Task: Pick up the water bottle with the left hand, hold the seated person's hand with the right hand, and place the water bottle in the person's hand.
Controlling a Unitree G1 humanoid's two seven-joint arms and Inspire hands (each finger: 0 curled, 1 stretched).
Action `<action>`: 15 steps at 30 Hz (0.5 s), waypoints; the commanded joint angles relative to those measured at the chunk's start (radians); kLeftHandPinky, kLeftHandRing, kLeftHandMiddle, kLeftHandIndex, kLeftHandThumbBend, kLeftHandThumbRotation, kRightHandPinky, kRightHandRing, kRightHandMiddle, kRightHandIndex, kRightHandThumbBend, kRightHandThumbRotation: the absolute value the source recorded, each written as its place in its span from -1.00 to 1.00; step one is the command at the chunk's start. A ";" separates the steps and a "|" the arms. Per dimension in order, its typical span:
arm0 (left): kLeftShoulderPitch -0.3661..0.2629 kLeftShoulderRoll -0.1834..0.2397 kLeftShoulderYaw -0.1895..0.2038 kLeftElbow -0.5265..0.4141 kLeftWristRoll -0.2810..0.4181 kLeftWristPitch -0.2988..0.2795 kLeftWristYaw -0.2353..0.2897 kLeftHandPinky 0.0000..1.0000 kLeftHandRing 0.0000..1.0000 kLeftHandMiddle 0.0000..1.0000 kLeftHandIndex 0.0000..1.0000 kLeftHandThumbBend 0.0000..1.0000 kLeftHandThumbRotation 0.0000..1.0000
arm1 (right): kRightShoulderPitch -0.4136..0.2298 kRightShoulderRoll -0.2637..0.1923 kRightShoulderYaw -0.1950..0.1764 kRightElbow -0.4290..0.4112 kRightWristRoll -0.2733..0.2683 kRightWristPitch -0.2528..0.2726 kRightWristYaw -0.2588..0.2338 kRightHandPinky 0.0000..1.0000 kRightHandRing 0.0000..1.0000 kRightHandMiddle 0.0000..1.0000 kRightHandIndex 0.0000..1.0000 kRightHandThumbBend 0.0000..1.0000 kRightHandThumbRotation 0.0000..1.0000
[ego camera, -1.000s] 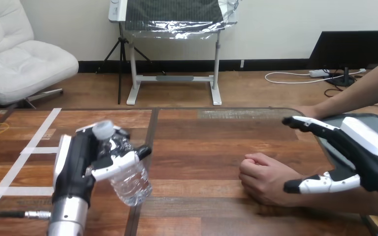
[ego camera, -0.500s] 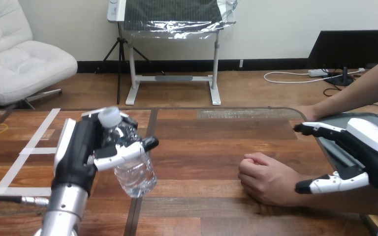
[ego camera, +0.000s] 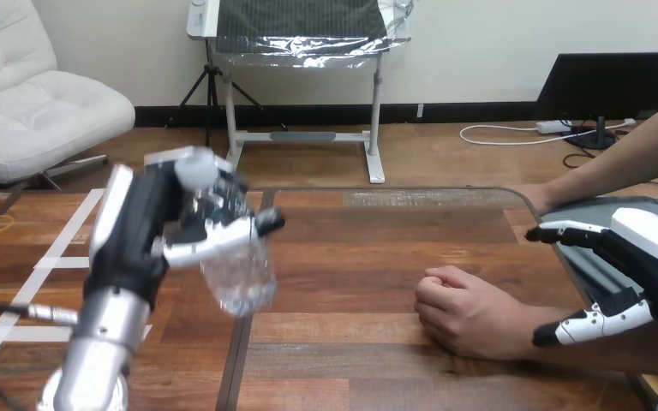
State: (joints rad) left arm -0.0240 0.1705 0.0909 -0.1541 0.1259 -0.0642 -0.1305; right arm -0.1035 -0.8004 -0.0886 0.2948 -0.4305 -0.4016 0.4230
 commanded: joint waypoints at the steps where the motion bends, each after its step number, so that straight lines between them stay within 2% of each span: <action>1: -0.233 0.045 -0.008 -0.218 -0.008 -0.028 -0.011 -0.57 -0.46 -0.36 -0.30 0.36 -1.00 | -0.177 -0.079 0.049 0.022 -0.025 -0.048 0.024 0.84 0.75 0.76 0.73 1.00 -0.19; 10: -0.242 0.046 -0.002 -0.222 -0.022 -0.026 -0.018 -0.56 -0.44 -0.34 -0.30 0.29 -1.00 | -0.188 -0.089 0.081 0.052 -0.040 -0.046 0.052 0.80 0.73 0.73 0.72 1.00 -0.21; 15: -0.248 0.049 0.002 -0.213 -0.016 -0.042 -0.018 -0.55 -0.44 -0.34 -0.30 0.28 -1.00 | -0.195 -0.087 0.099 0.079 -0.044 -0.049 0.067 0.77 0.72 0.72 0.71 1.00 -0.23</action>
State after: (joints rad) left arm -0.1325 0.1869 0.0908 -0.2555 0.1248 -0.0637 -0.1488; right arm -0.1817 -0.8401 -0.0180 0.3575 -0.4707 -0.4309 0.4754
